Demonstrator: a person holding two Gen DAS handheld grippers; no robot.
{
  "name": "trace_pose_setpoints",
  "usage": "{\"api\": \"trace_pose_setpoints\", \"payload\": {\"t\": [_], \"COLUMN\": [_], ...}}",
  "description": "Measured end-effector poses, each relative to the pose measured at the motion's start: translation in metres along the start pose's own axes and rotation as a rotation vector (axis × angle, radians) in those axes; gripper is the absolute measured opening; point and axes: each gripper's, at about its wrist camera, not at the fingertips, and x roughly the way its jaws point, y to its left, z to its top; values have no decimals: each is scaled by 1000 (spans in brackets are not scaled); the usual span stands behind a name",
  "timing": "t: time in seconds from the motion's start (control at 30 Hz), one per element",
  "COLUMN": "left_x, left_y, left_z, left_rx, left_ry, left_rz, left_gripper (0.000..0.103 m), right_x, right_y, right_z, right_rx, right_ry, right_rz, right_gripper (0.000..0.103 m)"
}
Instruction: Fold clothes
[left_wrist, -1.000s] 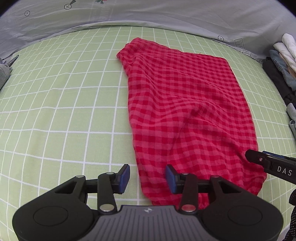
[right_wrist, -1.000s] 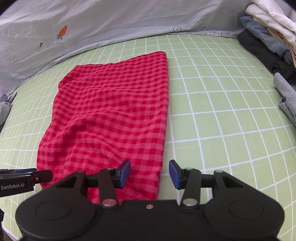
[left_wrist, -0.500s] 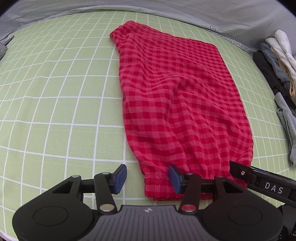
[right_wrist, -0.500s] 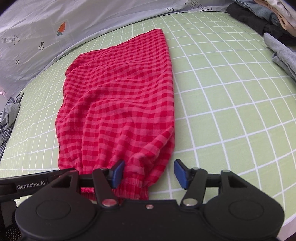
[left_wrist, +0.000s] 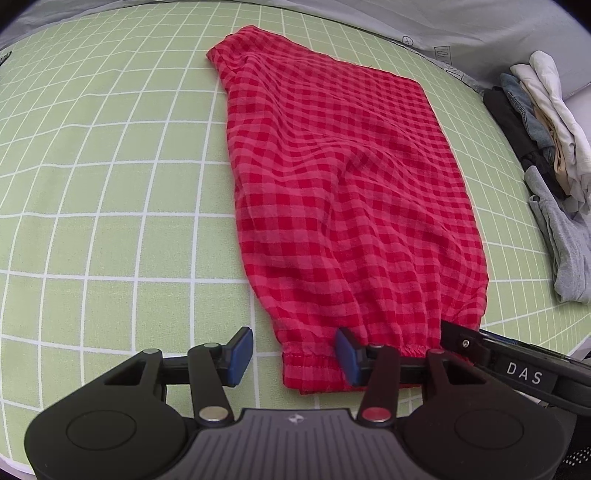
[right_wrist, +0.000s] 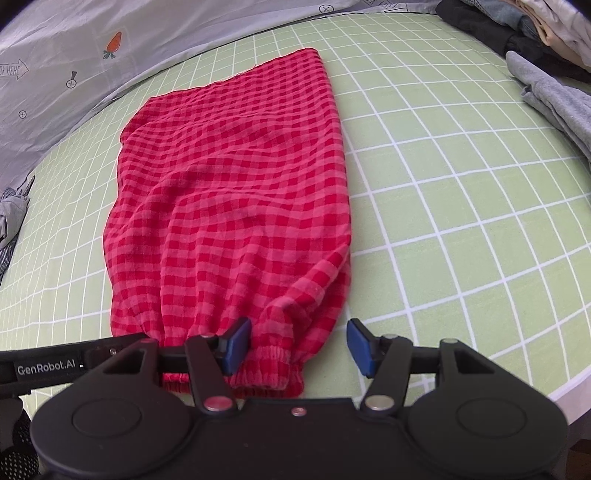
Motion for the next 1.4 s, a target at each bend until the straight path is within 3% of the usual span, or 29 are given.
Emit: {"api": "trace_pose_setpoints", "payload": {"t": [0.07,0.1,0.2,0.3,0.5,0.7,0.93,1.2,1.4], "left_x": [1,2,3,-2,-28,-49,-58,-48,-20], "left_y": [-1,-1,-1,3,-4,-13,-11,-14,-6], "left_z": [0,0,1,3,18,40,81,140,206], "left_rx": [-3,-5,-10,-38,-78,-84,-103,-85,-68], "left_ry": [1,0,-7,-22,-92,-184,-238,-266,-261], "left_rz": [-15,-19,-30,-60,-119,-133,-146,-158,-153], "left_gripper": [38,30,19,12,10,10,10,10,10], "right_x": [1,2,3,-1,-20,-35,-39,-21,22], "right_y": [1,1,-2,-3,-9,-12,-2,7,12], "right_z": [1,2,4,7,21,49,86,131,181], "right_rx": [3,7,28,32,44,76,67,82,102], "right_ry": [6,11,21,7,-47,-102,-154,-182,-186], "right_rz": [8,24,80,102,150,200,236,251,259], "right_gripper": [52,43,18,13,11,10,11,10,11]}}
